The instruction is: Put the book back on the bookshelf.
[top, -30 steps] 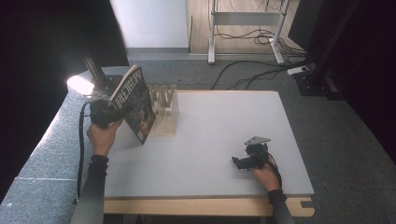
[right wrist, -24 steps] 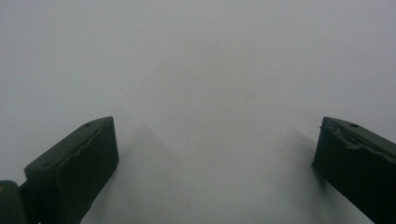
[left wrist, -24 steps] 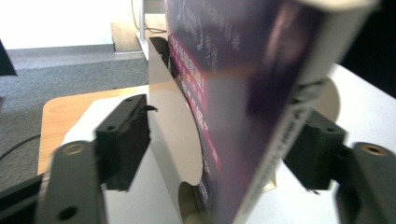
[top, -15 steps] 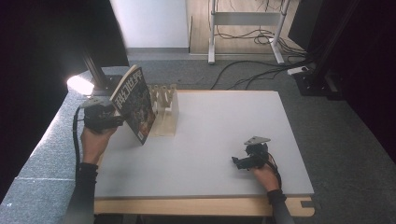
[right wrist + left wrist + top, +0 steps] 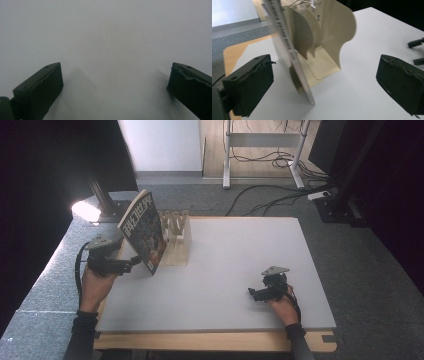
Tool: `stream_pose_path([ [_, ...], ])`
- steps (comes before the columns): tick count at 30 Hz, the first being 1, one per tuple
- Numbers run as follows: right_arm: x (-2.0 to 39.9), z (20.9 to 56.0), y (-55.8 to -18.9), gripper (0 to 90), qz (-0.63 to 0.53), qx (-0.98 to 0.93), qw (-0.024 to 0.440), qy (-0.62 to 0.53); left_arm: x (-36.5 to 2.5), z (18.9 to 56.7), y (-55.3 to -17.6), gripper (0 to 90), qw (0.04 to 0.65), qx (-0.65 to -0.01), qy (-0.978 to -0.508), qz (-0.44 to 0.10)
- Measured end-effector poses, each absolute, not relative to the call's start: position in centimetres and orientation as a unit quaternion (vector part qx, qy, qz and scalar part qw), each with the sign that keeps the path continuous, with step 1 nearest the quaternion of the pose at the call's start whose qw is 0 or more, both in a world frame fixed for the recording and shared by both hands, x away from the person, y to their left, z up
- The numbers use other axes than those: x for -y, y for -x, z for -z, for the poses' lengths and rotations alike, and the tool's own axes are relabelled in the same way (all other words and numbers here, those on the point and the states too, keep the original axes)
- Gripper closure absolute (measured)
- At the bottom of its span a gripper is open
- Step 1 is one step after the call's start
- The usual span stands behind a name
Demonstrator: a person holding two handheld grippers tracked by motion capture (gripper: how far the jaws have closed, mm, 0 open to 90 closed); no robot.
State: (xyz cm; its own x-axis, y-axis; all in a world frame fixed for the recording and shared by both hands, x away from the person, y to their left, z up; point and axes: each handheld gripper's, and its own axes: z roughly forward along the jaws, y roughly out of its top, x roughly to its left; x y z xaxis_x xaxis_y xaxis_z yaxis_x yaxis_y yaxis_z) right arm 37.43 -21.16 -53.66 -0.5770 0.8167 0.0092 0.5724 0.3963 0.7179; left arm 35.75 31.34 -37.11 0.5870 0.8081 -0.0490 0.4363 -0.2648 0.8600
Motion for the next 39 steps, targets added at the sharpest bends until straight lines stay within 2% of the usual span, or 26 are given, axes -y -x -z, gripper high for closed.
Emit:
stream_pose_path([
  [11, 21.2, 53.6, -37.4, 0.0, -0.348, -0.817, 0.174, -0.426, -27.8, 38.7, -34.2, 0.0, 0.444, -0.352, -0.801, -0.193],
  [19, 21.2, 53.6, -37.4, 0.0, -0.347, -0.817, 0.174, -0.426, -25.1, 41.4, -34.2, 0.0, 0.443, -0.328, -0.817, -0.170],
  [32, 21.1, 53.7, -37.4, 0.0, -0.347, -0.817, 0.178, -0.424, -23.2, 47.1, -34.6, 0.0, 0.444, -0.323, -0.825, -0.130],
  [39, 21.1, 53.7, -37.4, 0.0, -0.347, -0.817, 0.178, -0.424, -22.7, 50.1, -35.0, 0.0, 0.408, -0.337, -0.839, -0.126],
])
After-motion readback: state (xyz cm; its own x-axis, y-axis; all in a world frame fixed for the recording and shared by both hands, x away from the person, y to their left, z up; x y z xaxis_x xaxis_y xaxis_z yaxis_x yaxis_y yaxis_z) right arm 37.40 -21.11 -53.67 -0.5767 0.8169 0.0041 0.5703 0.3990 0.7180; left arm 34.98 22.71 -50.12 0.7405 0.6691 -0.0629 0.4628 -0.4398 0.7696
